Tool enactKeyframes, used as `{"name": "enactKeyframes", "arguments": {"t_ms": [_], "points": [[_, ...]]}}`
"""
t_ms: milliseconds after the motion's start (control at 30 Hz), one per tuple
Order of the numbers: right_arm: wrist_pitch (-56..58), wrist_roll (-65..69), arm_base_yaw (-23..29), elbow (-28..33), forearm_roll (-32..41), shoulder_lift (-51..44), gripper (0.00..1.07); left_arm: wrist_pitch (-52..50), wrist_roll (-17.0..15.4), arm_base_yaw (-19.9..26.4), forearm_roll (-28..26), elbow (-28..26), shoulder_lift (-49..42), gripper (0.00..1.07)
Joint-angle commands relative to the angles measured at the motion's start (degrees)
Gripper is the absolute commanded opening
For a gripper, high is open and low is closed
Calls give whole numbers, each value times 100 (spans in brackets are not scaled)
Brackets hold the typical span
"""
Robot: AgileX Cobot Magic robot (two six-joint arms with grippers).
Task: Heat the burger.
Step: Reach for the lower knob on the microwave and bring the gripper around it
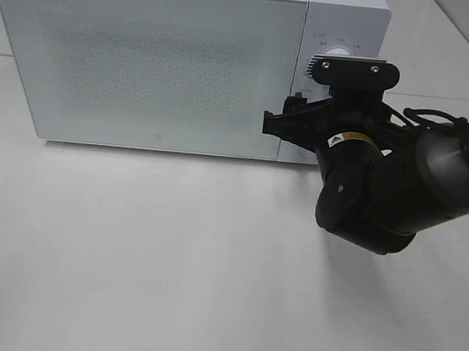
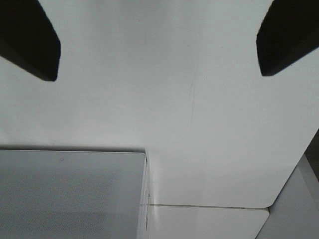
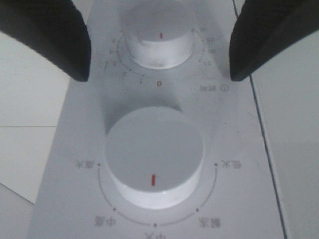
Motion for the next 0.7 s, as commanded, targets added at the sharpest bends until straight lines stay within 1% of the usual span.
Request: {"name": "enactKeyframes", "arguments": {"t_ms": [33,200,333,600,700], "points": [[69,-63,-86,-115,-34,115,73,-52,0,11,17,11,-46,100],[103,-63,-97,-252,-23,286,73,-52,0,11,17,11,-46,100],[52,-46,-97,-252,-23,292,73,-52,0,11,17,11,-46,100],[-160,-46,-86,-252,11,275,70,-52,0,11,17,11,-46,100],[-235,-46,-74,-252,6,275,67,-52,0,11,17,11,-46,100]]}}
